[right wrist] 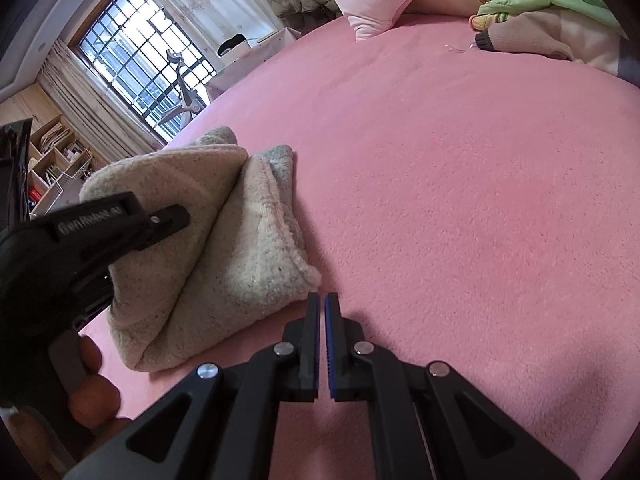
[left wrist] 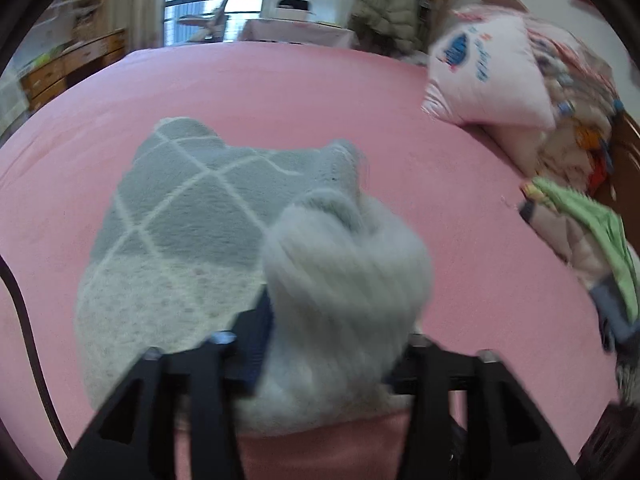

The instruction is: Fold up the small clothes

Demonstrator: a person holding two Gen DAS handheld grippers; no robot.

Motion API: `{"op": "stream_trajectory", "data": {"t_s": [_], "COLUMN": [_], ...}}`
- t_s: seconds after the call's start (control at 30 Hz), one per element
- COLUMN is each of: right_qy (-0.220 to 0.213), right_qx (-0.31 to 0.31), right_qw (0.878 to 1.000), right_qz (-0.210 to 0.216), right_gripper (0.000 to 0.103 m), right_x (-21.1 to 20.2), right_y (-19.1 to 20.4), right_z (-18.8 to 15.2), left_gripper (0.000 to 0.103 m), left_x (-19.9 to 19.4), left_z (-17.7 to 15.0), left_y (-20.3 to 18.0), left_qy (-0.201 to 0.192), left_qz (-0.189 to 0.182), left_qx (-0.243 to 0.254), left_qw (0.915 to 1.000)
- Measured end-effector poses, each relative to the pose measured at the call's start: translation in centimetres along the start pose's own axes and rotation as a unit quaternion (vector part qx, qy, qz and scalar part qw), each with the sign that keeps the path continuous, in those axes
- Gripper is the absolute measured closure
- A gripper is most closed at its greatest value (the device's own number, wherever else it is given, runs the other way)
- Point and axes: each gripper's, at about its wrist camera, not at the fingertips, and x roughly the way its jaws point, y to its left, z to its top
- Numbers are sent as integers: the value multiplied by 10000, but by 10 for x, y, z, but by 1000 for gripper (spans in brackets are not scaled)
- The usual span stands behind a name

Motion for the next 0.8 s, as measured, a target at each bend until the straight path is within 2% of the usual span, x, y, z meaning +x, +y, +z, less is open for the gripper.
{"op": "stream_trajectory", "data": {"t_s": [0.03, 0.07, 0.13, 0.23, 0.33, 0.43, 0.53, 0.6, 0.67, 0.73, 0.8], "right_qy": [5, 10, -13, -79, -120, -95, 58, 145, 160, 145, 269], "right_qx": [-9, -26, -79, -188, -299, -407, -368, -326, -245, -192, -295], "right_qw": [10000, 10000, 10000, 9998, 9995, 9991, 9982, 9967, 9955, 9941, 9916], "right_qz": [-6, -11, -21, -36, -22, 97, 473, 736, 896, 1060, 1228], "right_gripper": [101, 101, 101, 100, 101, 101, 100, 91, 48, 29, 27], "right_x": [-1, -2, -7, -16, -24, -32, -36, -39, -42, -44, -39], "right_y": [1, 1, 4, 10, 17, 25, 34, 41, 50, 60, 77], "right_z": [1, 2, 4, 8, 11, 16, 25, 36, 47, 56, 70], "left_gripper": [22, 14, 14, 14, 14, 14, 14, 14, 14, 14, 14], "left_x": [-2, -4, -14, -32, -57, -83, -101, -104, -101, -96, -91], "left_z": [-2, -4, -9, -14, -17, -21, -24, -27, -29, -32, -37], "left_y": [-3, -8, -14, -7, 11, 41, 84, 113, 133, 155, 169], "left_qy": [50, 91, 53, 12, -26, -135, -278, -271, -208, -114, -32], "left_qz": [-76, -145, -141, -340, -587, -637, -411, -67, 125, 320, 378], "left_qx": [137, 293, 546, 509, 264, -113, -676, -1036, -1271, -1533, -1725], "left_qw": [9999, 9994, 9984, 9981, 9979, 9978, 9965, 9942, 9916, 9876, 9843]}}
